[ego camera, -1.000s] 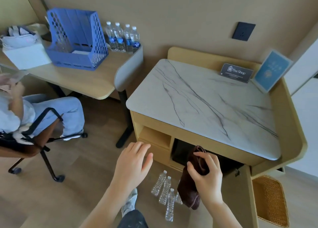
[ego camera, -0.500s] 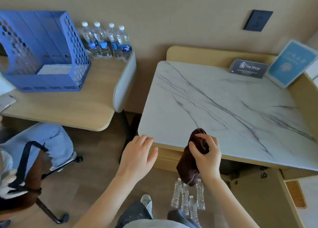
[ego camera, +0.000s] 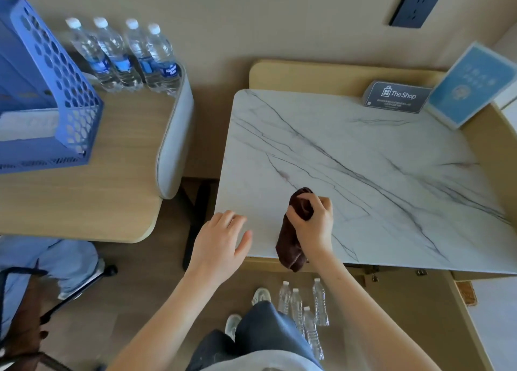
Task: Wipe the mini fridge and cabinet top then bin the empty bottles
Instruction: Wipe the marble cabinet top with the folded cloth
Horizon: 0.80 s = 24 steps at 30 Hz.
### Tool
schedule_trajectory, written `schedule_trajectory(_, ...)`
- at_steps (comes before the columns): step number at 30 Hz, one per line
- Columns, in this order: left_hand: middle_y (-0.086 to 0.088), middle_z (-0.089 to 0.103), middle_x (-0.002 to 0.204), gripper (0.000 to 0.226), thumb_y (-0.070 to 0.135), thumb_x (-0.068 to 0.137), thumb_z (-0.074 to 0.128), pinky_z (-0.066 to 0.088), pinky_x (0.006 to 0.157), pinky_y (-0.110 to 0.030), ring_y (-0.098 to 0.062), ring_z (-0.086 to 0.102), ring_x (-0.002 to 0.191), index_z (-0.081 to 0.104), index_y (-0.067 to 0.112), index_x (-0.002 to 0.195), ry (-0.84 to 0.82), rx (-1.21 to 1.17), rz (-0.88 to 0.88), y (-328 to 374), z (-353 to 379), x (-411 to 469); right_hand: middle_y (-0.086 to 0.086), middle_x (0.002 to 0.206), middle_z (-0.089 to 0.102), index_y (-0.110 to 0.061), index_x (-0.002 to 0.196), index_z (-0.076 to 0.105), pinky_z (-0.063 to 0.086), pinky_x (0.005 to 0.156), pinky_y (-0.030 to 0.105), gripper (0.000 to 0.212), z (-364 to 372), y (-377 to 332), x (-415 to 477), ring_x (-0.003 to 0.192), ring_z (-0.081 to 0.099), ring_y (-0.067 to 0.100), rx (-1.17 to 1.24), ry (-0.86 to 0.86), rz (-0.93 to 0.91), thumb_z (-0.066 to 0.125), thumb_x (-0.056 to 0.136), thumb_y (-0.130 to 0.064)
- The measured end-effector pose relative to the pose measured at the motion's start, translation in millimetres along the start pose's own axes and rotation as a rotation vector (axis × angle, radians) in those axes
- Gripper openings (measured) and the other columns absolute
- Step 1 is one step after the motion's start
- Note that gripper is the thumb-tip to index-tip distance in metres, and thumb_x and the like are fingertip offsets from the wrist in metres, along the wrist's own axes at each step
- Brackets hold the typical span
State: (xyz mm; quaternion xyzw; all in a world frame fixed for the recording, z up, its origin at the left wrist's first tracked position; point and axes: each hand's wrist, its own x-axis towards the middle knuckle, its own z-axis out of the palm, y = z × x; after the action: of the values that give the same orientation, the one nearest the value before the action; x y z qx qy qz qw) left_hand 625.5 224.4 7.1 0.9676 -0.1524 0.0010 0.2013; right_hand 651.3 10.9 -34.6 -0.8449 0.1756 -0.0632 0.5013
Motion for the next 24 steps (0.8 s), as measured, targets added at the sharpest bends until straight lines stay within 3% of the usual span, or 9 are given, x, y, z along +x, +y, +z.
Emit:
schedule_trajectory(5,-0.004,0.070,0.118,0.045,0.042,0.095,0.044,0.058,0.083,-0.031,-0.020,0.065,0.106,0.071,0.014,0.117,-0.024,0.008,-0.043,1,14,35,0.002,0.109,0.041,-0.022,0.114,0.063,0.041,0.090,0.039,0.027,27,11,39,0.106,0.036,0.023,-0.124,-0.002,0.073,0.070,0.088,-0.026)
schedule_trajectory(8,-0.005,0.069,0.120,0.040,0.040,0.097,0.049,0.058,0.083,-0.032,-0.021,0.065,0.107,0.071,0.013,0.118,-0.052,-0.003,-0.050,1,24,48,0.007,0.114,0.045,-0.022,0.116,0.061,0.041,0.091,0.040,0.030,36,18,53,0.108,0.036,0.028,-0.300,-0.069,0.127,0.065,0.088,-0.034)
schedule_trajectory(14,-0.007,0.073,0.108,0.029,0.032,0.092,0.063,0.061,0.071,-0.035,-0.023,0.069,0.094,0.074,0.010,0.108,-0.074,0.011,-0.008,-7,41,62,0.009,0.112,0.045,-0.018,0.112,0.059,0.042,0.094,0.045,0.030,47,17,54,0.105,0.039,0.031,-0.415,-0.024,0.124,0.065,0.088,-0.037)
schedule_trajectory(19,-0.005,0.069,0.114,0.033,0.035,0.096,0.058,0.059,0.079,-0.036,-0.022,0.066,0.101,0.070,0.012,0.117,-0.119,-0.003,0.085,-9,49,75,0.004,0.119,0.045,-0.031,0.133,0.054,0.041,0.099,0.040,0.041,15,17,57,0.113,0.043,0.026,-0.208,-0.165,0.129,0.057,0.095,-0.044)
schedule_trajectory(24,0.000,0.070,0.101,0.052,0.055,0.091,0.046,0.058,0.068,-0.033,-0.019,0.066,0.088,0.069,0.012,0.110,-0.088,-0.017,0.267,14,47,86,-0.007,0.127,0.054,-0.027,0.135,0.058,0.049,0.093,0.032,0.033,-33,32,40,0.110,0.058,0.017,-0.122,-0.033,0.035,0.052,0.103,-0.025)
